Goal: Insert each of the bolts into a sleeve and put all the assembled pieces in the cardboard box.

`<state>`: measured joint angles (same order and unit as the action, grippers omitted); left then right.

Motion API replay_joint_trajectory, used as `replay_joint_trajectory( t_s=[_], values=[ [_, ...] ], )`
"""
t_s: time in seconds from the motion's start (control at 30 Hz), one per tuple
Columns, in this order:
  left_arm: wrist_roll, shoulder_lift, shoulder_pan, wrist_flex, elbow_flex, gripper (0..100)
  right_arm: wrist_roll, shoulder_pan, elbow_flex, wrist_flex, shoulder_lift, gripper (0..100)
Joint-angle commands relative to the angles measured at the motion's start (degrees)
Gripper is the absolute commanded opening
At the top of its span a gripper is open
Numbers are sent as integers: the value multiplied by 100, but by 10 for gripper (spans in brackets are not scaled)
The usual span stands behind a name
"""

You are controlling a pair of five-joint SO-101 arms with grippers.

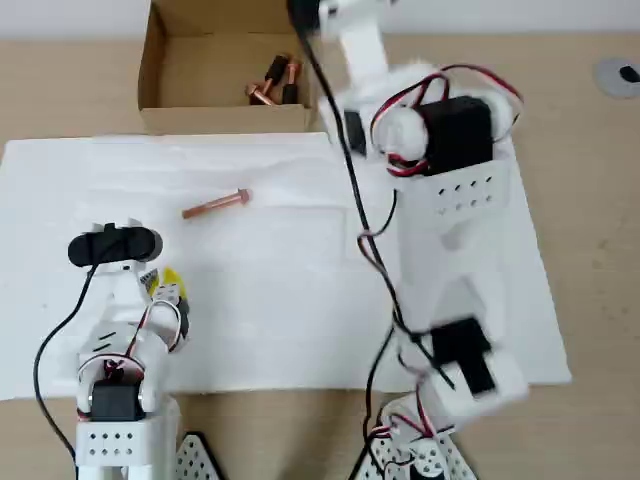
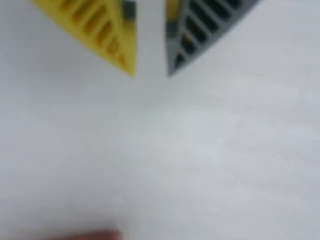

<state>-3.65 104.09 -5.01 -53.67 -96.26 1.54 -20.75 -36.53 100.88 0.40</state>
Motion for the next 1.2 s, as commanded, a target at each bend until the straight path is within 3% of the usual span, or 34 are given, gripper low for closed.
replay_joint_trajectory(
  t_s=[0.0,0.2,0.5,0.8,1.17],
  values=[
    [-9,40,88,53,-35,50,35,242,2527,-571,-1130,10],
    [-9,40,88,53,-35,50,26,321,5112,-1477,-2053,10],
    [-9,40,88,53,-35,50,26,321,7890,-3367,-2343,10],
    [-9,40,88,53,-35,50,35,321,9657,-5451,-2325,11],
    [-9,40,88,53,-35,50,35,312,9815,-5451,-2325,12]
  ],
)
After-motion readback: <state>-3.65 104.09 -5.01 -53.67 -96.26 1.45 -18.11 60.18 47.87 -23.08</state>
